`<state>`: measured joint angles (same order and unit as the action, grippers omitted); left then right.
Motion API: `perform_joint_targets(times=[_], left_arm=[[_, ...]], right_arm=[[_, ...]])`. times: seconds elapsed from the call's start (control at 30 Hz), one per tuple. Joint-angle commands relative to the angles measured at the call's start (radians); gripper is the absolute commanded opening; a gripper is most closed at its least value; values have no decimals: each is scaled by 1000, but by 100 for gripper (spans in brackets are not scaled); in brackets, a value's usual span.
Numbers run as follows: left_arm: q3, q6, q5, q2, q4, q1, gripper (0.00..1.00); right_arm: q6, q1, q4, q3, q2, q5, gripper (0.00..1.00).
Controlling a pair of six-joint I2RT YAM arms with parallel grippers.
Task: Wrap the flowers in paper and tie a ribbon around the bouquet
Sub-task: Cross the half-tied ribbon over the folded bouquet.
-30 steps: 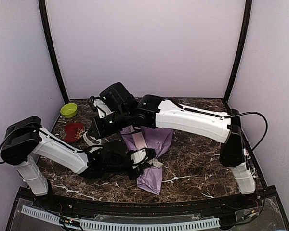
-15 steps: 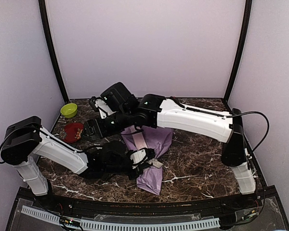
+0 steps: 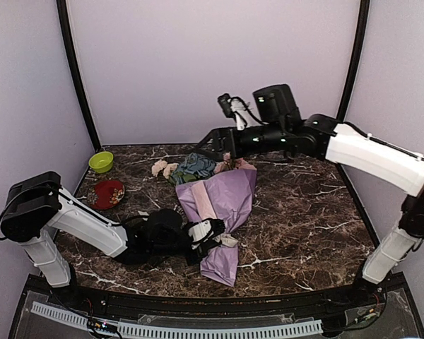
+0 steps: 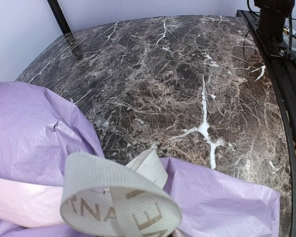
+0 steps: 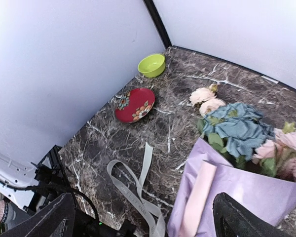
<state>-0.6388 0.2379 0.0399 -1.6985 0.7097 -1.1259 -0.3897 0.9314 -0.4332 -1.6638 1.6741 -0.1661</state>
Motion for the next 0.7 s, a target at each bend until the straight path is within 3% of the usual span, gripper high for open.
perform_joint_targets(times=[0.0, 0.13, 0.27, 0.47, 0.67], left_arm=[[19, -22, 12, 42, 28, -5, 0], [16, -27, 24, 46, 30, -5, 0], [8, -28, 36, 31, 31, -5, 0], [-1, -46, 36, 22, 26, -5, 0], [0, -53, 43, 25, 17, -5, 0]], right_arm=[[26, -119, 305, 368, -254, -218, 95], [-22, -145, 436, 672, -355, -352, 80], [-98, -144, 624, 853, -354, -506, 78], [-136, -108, 751, 936, -252, -443, 77], [-142, -36, 803, 875, -109, -491, 76]])
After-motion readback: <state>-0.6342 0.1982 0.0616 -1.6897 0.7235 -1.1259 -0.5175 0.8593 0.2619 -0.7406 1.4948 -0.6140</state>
